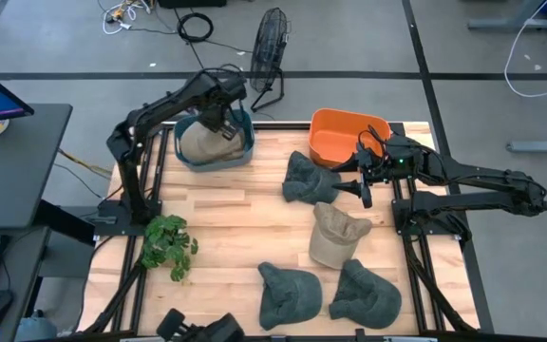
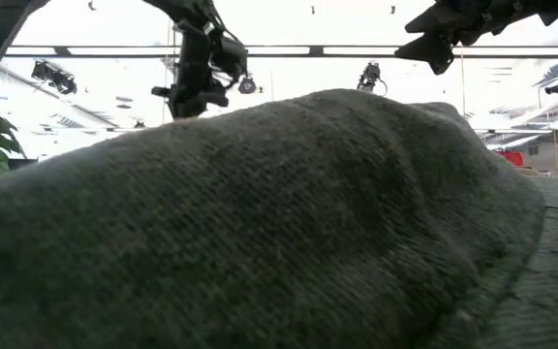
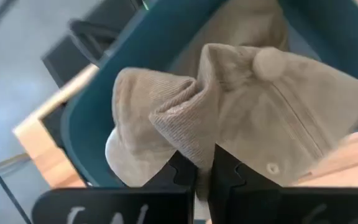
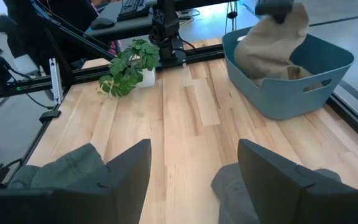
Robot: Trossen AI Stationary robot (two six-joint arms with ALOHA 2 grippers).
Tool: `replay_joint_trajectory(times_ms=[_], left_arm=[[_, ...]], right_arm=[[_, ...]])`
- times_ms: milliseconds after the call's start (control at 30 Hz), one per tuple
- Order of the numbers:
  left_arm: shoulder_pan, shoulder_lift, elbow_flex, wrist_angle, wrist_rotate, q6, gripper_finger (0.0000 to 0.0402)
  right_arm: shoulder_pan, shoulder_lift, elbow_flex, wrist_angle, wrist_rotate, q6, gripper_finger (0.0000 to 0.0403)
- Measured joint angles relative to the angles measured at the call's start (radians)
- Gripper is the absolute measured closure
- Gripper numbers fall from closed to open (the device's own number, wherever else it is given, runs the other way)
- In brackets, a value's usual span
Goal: Pick & Place hat
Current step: Put the left brown cap into the blue bin, then put the brown cap into the blue bin
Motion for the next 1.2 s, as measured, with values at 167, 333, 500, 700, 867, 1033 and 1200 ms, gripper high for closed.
replay_joint_trajectory(times_ms=[167,333,500,700,867,1033,1200], left_arm=[[0.012,0.07,0.0,-0.011,0.028,-0.025,0.0377],[0.009,0.092,0.0,-0.008,0.027,-0.02,0.0344],[0.009,0.092,0.0,-0.015,0.029,-0.019,0.0304],[-0.009,0.055,0.0,-0.109,0.024,-0.019,0.026],[-0.065,-0.036,0.0,-0.126,0.023,-0.052,0.0243],[-0.166,-0.149,0.0,-0.106,0.034,-0.154,0.0243],[-0.313,-0.226,0.001,-0.022,0.034,-0.242,0.0251]], right_arm=[[0.0,0.0,0.0,0.0,0.0,0.0,0.0158],[0.0,0.0,0.0,0.0,0.0,-0.001,0.0158],[0.0,0.0,0.0,0.0,0.0,-0.001,0.0158],[0.0,0.0,0.0,0.011,0.0,-0.012,0.0158],[0.0,0.0,0.0,0.047,-0.005,-0.047,0.0158],[0.0,0.0,0.0,0.094,-0.105,-0.061,0.0158],[0.011,0.0,0.0,0.077,-0.178,-0.058,0.0158]])
